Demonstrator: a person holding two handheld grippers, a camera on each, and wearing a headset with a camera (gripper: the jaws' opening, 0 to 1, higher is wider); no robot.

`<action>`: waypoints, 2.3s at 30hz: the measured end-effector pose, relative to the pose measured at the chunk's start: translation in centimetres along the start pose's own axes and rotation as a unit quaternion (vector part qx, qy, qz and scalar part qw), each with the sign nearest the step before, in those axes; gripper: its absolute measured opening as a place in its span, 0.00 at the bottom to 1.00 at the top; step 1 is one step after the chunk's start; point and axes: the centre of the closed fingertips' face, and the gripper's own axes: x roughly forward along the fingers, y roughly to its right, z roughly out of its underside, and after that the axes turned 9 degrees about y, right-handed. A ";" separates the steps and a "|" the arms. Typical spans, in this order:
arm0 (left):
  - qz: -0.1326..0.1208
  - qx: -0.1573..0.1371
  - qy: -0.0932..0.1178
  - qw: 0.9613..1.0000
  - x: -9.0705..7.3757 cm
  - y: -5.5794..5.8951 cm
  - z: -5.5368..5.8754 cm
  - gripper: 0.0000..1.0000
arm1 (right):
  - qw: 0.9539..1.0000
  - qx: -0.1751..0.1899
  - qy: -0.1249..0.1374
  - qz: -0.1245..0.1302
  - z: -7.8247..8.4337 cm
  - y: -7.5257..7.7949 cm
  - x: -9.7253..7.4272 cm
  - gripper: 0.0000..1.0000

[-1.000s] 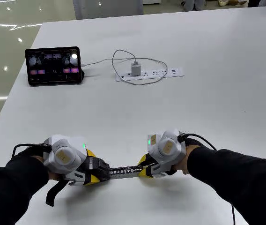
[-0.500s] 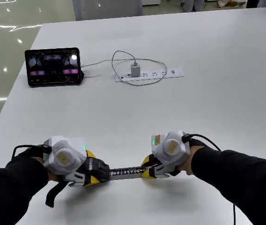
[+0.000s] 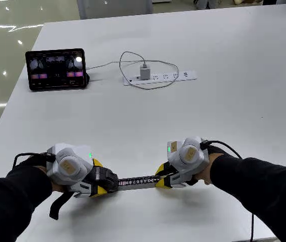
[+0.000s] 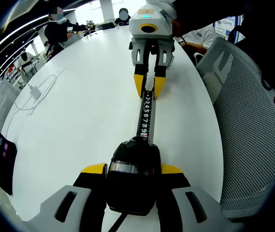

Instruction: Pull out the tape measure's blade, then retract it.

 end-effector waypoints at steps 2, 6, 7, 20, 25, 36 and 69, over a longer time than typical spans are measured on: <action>0.000 0.000 0.000 1.000 0.0 0.0 0.0 0.34 | 1.000 0.000 0.000 0.000 0.1 0.1 -0.1 0.10; -0.001 0.000 0.000 1.000 0.0 0.0 0.0 0.34 | 1.000 0.002 0.000 0.000 0.2 0.1 -0.3 0.10; -0.001 0.000 0.000 1.000 0.0 0.0 0.0 0.34 | 1.000 0.001 0.000 0.000 0.2 0.1 -0.3 0.10; -0.003 0.000 0.000 1.000 0.0 0.0 0.0 0.34 | 1.000 0.001 -0.001 0.000 0.7 0.1 -0.9 0.10; -0.003 -0.001 0.000 1.000 0.1 0.0 0.0 0.34 | 1.000 0.002 -0.001 0.000 1.0 0.1 -1.3 0.10; -0.003 0.000 0.000 1.000 0.1 0.0 -0.1 0.34 | 1.000 0.002 -0.004 0.000 1.4 0.1 -1.8 0.10; -0.004 0.000 0.002 1.000 0.0 0.1 -0.1 0.34 | 1.000 0.009 -0.008 0.005 2.5 0.5 -3.1 0.10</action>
